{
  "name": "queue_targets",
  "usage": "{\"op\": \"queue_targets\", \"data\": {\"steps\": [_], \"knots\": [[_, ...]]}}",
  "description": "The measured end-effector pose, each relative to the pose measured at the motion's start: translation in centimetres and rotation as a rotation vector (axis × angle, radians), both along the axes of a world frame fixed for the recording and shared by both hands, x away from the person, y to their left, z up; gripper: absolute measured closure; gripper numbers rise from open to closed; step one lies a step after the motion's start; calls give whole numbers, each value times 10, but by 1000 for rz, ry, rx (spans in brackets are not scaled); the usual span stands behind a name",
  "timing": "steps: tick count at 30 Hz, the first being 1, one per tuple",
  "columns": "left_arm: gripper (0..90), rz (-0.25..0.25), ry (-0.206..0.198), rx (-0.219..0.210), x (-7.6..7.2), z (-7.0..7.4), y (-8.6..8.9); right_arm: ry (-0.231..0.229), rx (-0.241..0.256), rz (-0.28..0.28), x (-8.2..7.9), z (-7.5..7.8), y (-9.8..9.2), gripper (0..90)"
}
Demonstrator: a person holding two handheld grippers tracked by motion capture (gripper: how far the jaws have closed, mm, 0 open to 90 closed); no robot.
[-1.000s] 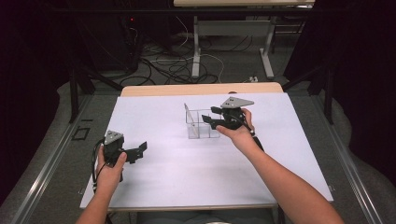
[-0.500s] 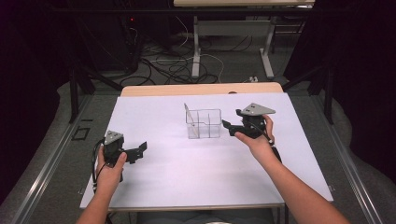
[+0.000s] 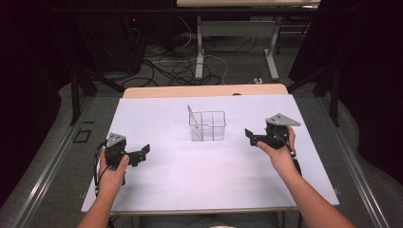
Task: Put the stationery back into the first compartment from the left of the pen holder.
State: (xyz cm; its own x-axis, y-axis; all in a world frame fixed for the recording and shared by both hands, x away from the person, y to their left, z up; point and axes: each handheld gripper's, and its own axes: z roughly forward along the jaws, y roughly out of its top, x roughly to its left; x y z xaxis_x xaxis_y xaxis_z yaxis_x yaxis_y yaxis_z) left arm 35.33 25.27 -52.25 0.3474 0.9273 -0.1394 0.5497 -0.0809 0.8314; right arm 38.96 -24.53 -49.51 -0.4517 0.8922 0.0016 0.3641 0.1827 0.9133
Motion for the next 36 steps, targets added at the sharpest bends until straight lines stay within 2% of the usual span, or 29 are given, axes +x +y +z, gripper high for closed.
{"op": "queue_targets", "data": {"steps": [4,12,17,23,29,36], "knots": [[4,1,-1,0,0,0,0,5,3,-37,-3,-7,-11,0],[4,1,-1,-2,0,0,1,31,8,-105,-6,-20,-34,0],[4,2,1,-2,0,0,1,52,38,-141,-5,-26,-46,0],[4,4,2,-5,1,-1,1,64,49,-171,-4,-32,-60,0],[4,2,0,-3,1,0,2,101,70,-202,-3,-40,-70,0],[4,3,2,-3,1,0,2,118,60,-251,-1,-47,-82,0]]}}
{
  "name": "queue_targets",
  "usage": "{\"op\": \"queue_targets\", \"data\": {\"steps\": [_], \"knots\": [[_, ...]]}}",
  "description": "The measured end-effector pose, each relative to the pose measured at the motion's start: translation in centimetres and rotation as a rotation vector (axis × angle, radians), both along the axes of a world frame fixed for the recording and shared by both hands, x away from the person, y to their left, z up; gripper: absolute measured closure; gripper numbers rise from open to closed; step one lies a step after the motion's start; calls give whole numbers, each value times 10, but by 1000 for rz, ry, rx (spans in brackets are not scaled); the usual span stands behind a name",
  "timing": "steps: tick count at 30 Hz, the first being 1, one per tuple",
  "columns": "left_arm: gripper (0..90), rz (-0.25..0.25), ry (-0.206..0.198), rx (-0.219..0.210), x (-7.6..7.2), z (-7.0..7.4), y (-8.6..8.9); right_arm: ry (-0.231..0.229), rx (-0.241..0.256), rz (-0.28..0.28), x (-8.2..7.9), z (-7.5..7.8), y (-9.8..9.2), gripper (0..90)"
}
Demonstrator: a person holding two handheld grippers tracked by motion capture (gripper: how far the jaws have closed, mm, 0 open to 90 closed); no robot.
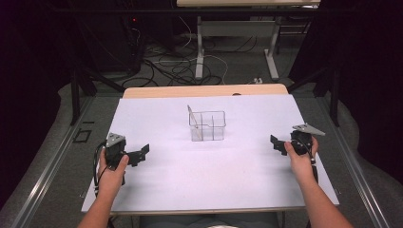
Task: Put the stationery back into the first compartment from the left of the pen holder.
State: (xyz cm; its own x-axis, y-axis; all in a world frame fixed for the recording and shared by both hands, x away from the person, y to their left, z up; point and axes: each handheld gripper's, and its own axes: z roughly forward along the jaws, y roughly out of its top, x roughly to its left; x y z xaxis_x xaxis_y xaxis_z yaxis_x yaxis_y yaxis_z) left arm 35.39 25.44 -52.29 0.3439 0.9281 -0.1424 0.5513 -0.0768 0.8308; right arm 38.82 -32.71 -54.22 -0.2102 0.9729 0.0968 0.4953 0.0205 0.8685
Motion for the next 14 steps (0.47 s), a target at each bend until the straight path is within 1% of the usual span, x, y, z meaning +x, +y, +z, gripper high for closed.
{"op": "queue_targets", "data": {"steps": [2,3,4,8,14], "knots": [[4,1,0,-1,0,0,0,7,10,-7,0,-2,-3,0],[4,2,1,-1,0,0,0,17,29,-18,0,-2,-3,0],[4,2,2,-2,0,0,0,16,32,-16,0,-3,-3,0],[4,2,1,-2,1,-1,0,27,34,-18,1,-5,-3,0],[4,1,0,0,2,-1,1,31,26,-22,1,-6,-4,0]]}}
